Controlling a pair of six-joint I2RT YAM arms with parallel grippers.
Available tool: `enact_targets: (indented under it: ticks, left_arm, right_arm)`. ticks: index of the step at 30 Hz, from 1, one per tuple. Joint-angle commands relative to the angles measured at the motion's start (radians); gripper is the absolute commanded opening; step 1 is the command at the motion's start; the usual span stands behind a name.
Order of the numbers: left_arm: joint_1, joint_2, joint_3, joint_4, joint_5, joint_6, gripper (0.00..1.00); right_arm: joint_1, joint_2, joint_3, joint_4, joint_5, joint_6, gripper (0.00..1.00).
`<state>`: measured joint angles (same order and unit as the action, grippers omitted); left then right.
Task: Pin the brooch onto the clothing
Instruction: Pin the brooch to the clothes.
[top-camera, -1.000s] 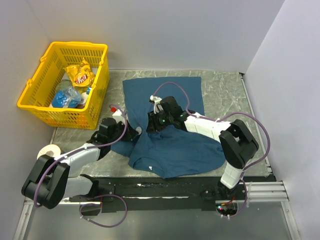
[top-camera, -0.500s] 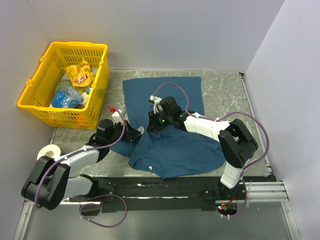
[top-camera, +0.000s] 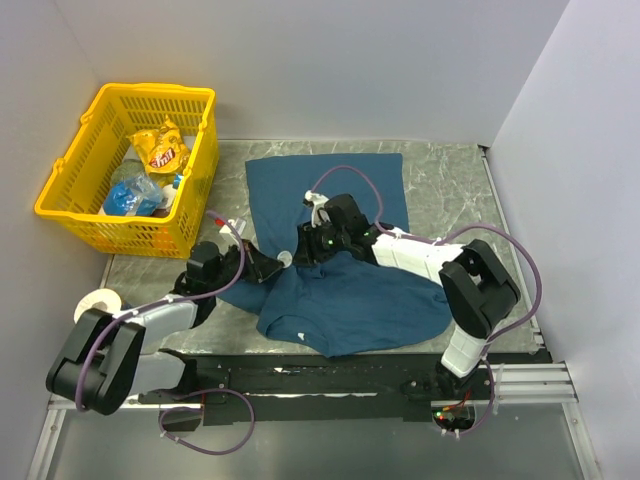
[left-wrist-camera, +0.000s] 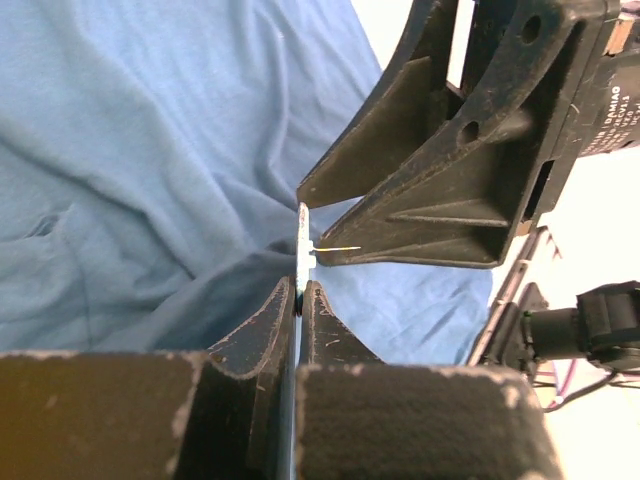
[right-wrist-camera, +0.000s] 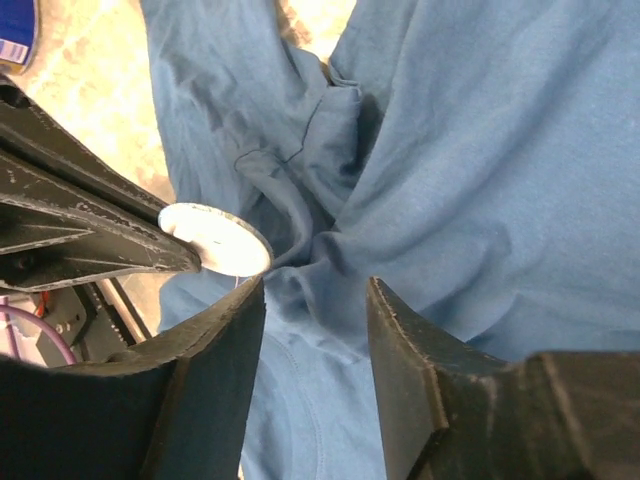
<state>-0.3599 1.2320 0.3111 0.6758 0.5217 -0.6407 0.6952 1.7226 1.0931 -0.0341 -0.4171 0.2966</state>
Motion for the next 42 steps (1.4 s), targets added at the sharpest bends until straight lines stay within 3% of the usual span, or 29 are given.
enact_targets:
  ticks: [1, 8, 18, 31, 42]
  left_arm:
    - [0.006, 0.043, -0.015, 0.154, 0.07, -0.051, 0.01]
    - [0.015, 0.049, -0.015, 0.122, 0.041, -0.025, 0.01]
    - [0.059, -0.023, -0.021, -0.01, 0.001, 0.084, 0.01]
    - [0.075, 0.099, -0.007, 0.062, 0.069, 0.075, 0.01]
    - [0.073, 0.104, 0.002, 0.12, 0.116, 0.042, 0.01]
  right_arm:
    - [-0.02, -0.073, -0.016, 0.075, -0.026, 0.016, 0.55]
    - [-0.069, -0.123, -0.055, 0.097, -0.043, 0.016, 0.62]
    - [-0.082, -0.115, -0.065, 0.106, -0.092, 0.009, 0.63]
    - [-0.083, -0.08, -0.056, 0.102, -0.121, 0.013, 0.63]
    - [-0.082, -0.057, -0.055, 0.105, -0.13, 0.018, 0.63]
